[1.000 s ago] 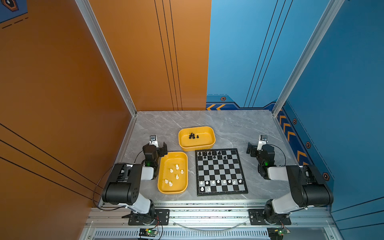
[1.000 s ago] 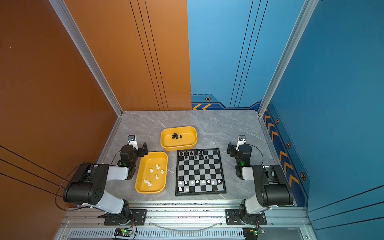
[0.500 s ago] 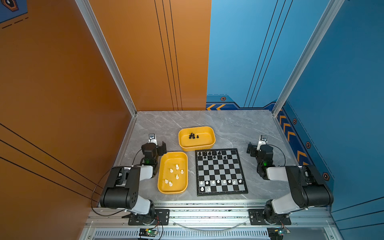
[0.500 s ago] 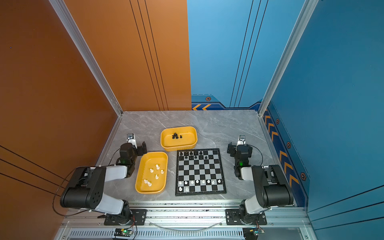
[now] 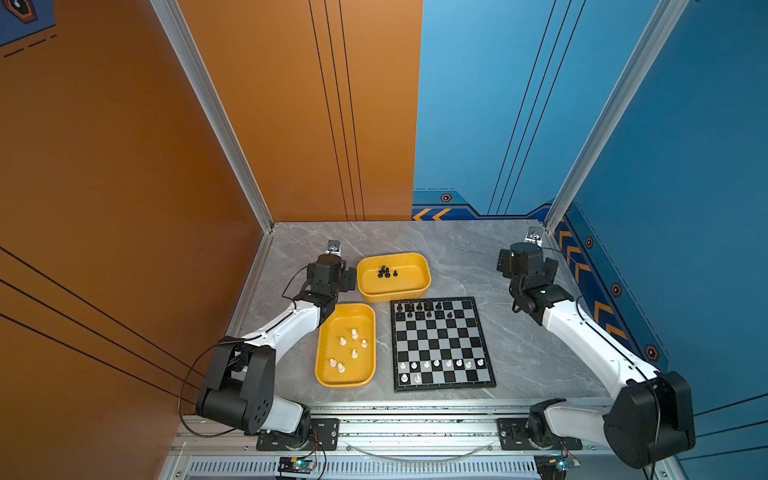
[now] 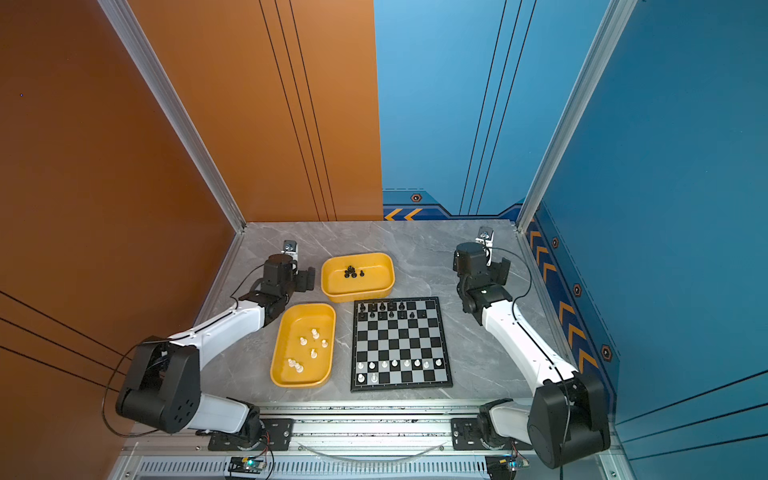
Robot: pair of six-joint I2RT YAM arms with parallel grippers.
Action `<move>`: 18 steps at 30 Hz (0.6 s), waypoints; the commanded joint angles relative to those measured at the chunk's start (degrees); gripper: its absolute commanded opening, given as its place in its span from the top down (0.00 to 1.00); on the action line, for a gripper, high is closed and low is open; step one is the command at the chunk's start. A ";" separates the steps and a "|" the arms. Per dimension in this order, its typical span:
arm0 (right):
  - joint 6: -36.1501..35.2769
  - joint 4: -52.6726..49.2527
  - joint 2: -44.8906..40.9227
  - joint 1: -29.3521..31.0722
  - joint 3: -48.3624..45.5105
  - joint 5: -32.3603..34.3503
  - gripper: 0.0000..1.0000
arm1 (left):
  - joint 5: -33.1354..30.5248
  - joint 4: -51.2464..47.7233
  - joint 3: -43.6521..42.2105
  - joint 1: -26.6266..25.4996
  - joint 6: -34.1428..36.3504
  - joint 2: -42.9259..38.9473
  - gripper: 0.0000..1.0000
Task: Set up the chess pieces on the board
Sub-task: 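Move the left gripper over the black-piece tray while the right arm rises toward the board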
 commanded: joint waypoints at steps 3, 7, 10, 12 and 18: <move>5.82 -18.53 -1.28 2.21 3.16 -9.22 0.05 | -1.71 -18.12 13.01 -6.69 -5.45 0.55 0.01; 8.93 -20.53 0.56 5.64 6.35 -9.91 0.10 | -1.24 -23.69 21.14 -12.37 -6.50 6.05 0.04; 9.36 -22.53 3.17 7.20 9.77 -12.53 0.13 | 1.93 -28.64 28.88 -14.33 -6.53 12.10 0.11; 9.79 -24.61 4.81 7.79 12.32 -13.40 0.14 | 4.37 -33.46 35.29 -14.50 -6.73 16.78 0.29; 12.70 -26.60 5.15 8.76 15.90 -17.22 0.10 | 8.40 -44.65 48.61 -14.12 -8.29 27.01 0.48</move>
